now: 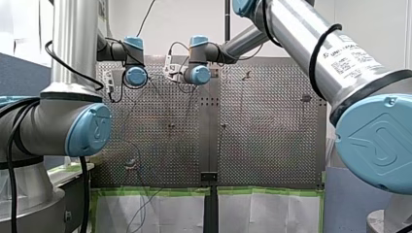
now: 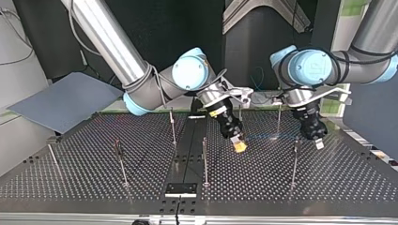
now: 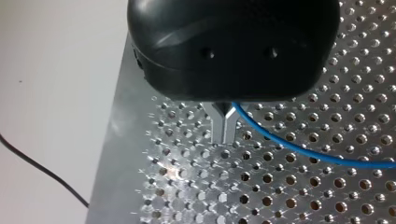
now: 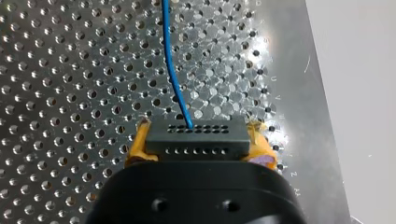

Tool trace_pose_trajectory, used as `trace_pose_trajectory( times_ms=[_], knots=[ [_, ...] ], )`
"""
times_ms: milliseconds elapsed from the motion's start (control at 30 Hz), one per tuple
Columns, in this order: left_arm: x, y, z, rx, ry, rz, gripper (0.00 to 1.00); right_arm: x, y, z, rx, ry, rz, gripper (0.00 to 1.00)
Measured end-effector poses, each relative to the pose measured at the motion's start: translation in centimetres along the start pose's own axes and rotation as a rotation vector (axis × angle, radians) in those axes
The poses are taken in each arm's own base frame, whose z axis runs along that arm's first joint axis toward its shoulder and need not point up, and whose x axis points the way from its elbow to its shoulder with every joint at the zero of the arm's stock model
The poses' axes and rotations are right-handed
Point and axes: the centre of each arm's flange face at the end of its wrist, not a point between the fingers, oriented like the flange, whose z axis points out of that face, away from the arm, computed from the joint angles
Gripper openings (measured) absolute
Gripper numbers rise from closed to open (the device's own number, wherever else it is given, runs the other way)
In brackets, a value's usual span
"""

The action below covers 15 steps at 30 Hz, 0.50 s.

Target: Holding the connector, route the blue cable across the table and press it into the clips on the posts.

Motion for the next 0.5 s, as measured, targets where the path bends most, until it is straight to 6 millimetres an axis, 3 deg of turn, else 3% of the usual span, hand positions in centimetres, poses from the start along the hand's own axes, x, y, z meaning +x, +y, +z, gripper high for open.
trace_pose_trajectory(
  times_ms=[500],
  knots=[
    [-0.2,0.7,3.2,0.043,-0.038,-0.057,0.00,0.1,1.2,0.2,-0.016,0.004,-0.002,0.00]
  ],
)
